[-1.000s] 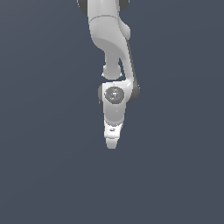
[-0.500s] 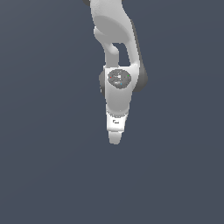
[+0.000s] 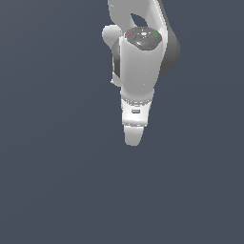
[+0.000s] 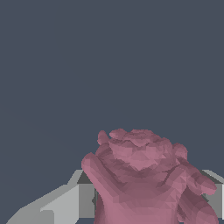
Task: Pick up the object and move it to a goal position.
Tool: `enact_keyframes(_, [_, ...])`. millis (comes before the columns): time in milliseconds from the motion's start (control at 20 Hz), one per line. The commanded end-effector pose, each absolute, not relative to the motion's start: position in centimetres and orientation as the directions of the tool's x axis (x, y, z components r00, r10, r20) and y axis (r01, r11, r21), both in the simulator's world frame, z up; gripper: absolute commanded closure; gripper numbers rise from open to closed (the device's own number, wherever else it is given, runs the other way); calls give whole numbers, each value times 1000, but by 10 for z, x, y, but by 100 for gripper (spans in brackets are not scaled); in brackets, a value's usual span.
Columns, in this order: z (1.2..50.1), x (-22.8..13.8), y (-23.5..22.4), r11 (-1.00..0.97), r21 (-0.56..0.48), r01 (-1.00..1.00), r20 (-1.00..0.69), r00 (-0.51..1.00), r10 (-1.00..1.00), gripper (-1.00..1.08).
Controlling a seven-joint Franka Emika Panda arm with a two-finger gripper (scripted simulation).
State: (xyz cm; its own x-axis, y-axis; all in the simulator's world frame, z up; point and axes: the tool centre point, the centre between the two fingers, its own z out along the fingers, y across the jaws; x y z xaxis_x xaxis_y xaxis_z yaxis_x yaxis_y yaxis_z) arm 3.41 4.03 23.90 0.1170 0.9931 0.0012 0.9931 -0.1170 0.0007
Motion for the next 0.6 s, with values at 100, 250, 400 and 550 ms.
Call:
enact_keyframes(100, [289, 40, 49, -117, 0, 993, 2, 117, 993, 108])
enact_keyframes(250, [318, 44, 53, -118, 0, 993, 2, 118, 993, 108])
enact_keyframes(400, [342, 48, 56, -119, 0, 993, 1, 119, 993, 108])
enact_keyframes(550, [360, 51, 59, -119, 0, 993, 1, 119, 993, 108])
